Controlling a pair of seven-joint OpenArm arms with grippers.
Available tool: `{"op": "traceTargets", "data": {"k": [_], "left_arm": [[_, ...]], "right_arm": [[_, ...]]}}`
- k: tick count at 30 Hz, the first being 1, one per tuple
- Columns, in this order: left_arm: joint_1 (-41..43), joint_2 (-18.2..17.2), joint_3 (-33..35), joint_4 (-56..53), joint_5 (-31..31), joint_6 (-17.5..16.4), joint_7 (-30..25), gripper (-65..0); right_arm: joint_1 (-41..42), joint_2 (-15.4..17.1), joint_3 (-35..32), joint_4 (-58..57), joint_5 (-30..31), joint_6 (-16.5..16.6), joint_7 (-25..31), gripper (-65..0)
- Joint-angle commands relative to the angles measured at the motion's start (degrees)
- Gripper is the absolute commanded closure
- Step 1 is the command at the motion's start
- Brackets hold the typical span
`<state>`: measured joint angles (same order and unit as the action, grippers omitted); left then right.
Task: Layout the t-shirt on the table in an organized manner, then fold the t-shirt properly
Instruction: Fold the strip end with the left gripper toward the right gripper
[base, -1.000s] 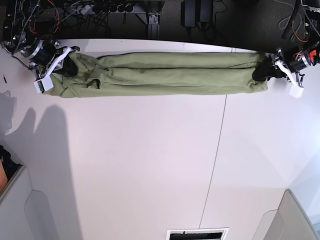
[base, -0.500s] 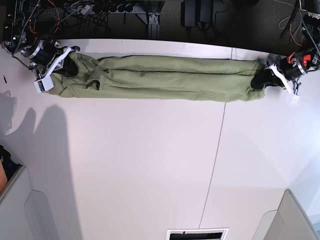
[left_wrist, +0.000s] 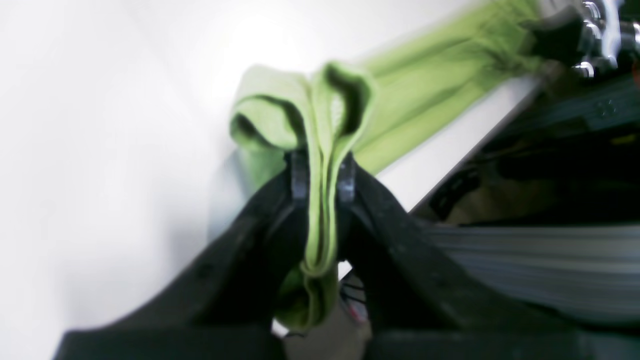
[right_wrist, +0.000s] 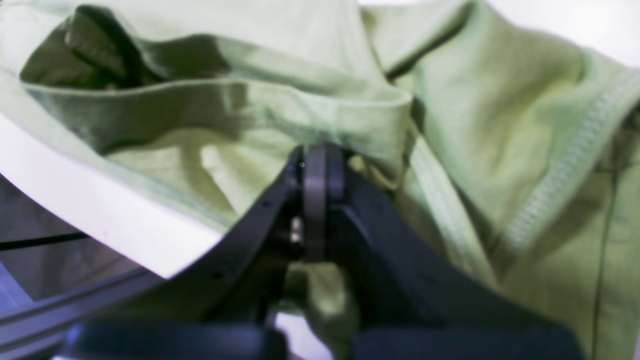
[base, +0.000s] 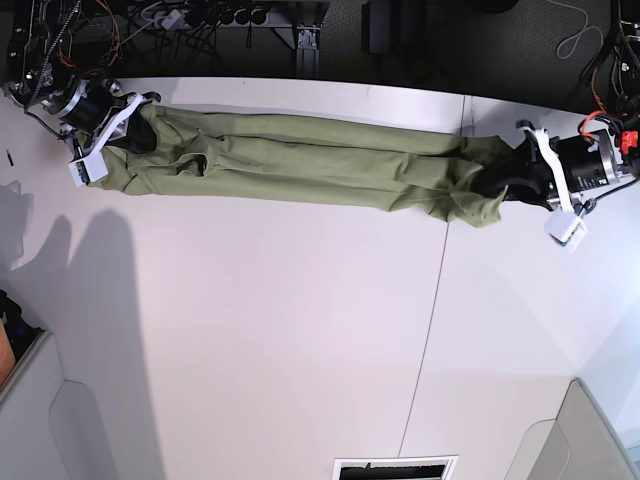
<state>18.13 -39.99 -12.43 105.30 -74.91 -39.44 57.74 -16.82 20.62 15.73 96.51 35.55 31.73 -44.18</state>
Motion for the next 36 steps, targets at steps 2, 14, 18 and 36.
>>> {"op": "traceTargets", "data": {"k": [2, 14, 18, 36], "left_arm": [[0.15, 0.63, -0.55, 5.18, -1.62, -0.56, -1.38, 0.0], [-4.63, 13.86, 19.93, 7.69, 17.84, 0.61, -8.31, 0.0], [-8.76, 18.4, 23.85, 3.34, 23.67, 1.55, -10.14, 0.0], [-14.21, 30.75, 27.98, -6.82, 29.2, 1.51, -11.17, -31.6]], "right_arm": [[0.28, 0.76, 0.31, 0.68, 0.46, 0.0, 0.66, 0.0], [0.26, 0.76, 0.31, 0.68, 0.46, 0.0, 0.44, 0.0], [0.2, 0.76, 0.31, 0.68, 0.46, 0.0, -0.04, 0.0], [0.15, 0.76, 0.31, 0.68, 0.48, 0.0, -0.79, 0.0]]}}
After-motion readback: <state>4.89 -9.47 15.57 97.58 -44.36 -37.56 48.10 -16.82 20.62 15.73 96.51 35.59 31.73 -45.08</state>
